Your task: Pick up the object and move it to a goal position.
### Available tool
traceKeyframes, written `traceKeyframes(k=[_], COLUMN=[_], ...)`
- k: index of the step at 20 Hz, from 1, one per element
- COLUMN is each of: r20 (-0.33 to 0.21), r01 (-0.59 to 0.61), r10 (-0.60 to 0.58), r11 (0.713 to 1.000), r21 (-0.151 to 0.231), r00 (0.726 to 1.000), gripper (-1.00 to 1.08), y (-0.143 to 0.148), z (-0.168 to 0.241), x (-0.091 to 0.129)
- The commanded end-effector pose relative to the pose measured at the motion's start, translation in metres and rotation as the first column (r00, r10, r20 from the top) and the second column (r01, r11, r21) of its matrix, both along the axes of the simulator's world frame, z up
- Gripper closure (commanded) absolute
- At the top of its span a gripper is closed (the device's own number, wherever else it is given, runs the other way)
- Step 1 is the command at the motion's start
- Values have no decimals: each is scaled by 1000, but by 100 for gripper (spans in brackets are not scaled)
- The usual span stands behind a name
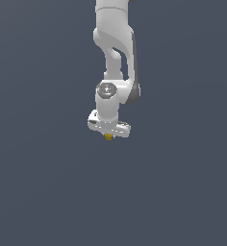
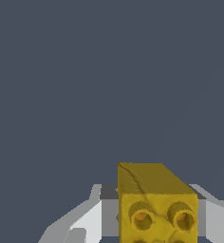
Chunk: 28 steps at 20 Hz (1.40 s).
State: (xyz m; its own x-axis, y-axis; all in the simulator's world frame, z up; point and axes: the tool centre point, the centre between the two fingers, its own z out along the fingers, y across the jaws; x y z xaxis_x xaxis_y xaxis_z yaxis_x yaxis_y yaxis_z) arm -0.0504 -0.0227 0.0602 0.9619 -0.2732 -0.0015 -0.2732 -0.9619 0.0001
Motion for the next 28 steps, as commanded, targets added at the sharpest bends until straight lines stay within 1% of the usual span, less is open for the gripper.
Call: traceKeyframes(k=[1,6,28], r20=[1,1,1], r01=[0,0,1], r10=[0,0,-1], r11=[1000,1000,1000], r21=[0,0,0], r00=[1000,1000,1000], gripper=[108,108,108], y=[-7,-23,-107], z=[18,63,289], x=[2,7,35])
